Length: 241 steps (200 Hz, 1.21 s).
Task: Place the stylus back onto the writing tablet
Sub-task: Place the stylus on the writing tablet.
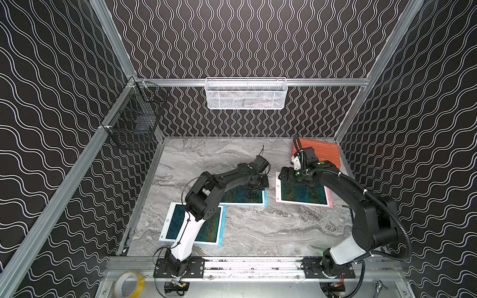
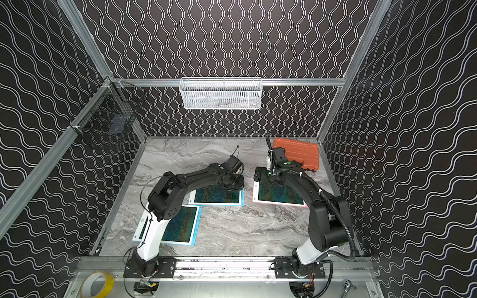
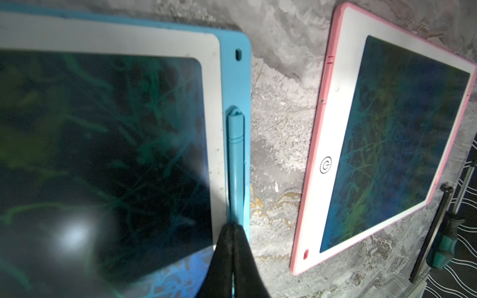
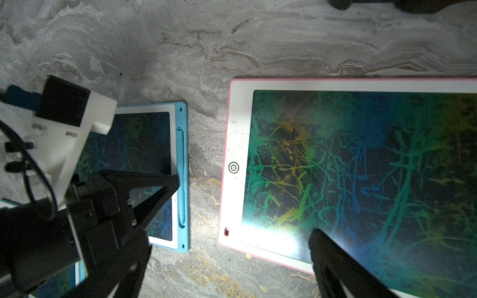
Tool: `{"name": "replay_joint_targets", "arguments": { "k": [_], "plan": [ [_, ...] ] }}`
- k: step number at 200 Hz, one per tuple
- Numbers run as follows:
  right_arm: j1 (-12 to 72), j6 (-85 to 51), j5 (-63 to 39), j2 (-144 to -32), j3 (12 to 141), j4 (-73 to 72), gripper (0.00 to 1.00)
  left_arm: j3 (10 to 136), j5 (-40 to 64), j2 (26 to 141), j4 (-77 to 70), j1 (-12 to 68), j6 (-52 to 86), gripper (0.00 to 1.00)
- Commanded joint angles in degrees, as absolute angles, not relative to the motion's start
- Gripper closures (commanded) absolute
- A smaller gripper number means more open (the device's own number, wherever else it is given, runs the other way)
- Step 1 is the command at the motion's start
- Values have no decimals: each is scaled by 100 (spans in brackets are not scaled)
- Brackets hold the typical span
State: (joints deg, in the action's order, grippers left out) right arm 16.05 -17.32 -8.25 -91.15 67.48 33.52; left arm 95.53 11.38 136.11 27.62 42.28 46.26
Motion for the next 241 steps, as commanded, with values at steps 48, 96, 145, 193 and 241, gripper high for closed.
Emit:
{"name": "replay_joint_targets", "arguments": {
  "k": [48,96,145,193,241],
  "plan": [
    [1612,-1703,-796,-9105,6785,3305,3,9708,985,13599,2900,4219,4354,94],
    [1615,-1705,-800,-9131,6816,3313,3,10001,744,13735,3234,4220,4062,94],
    [1610,-1714,-800,-9167,6829,3313,3,10080,696,13788,3296,4228,3939,94],
    [1610,-1727,-800,-9160,6820,3304,3,10188,659,13808,3352,4269,3854,94],
    [1612,-1747,-817,-9152,6742,3271,3,10281,698,13833,3379,4316,3823,94]
  ]
}}
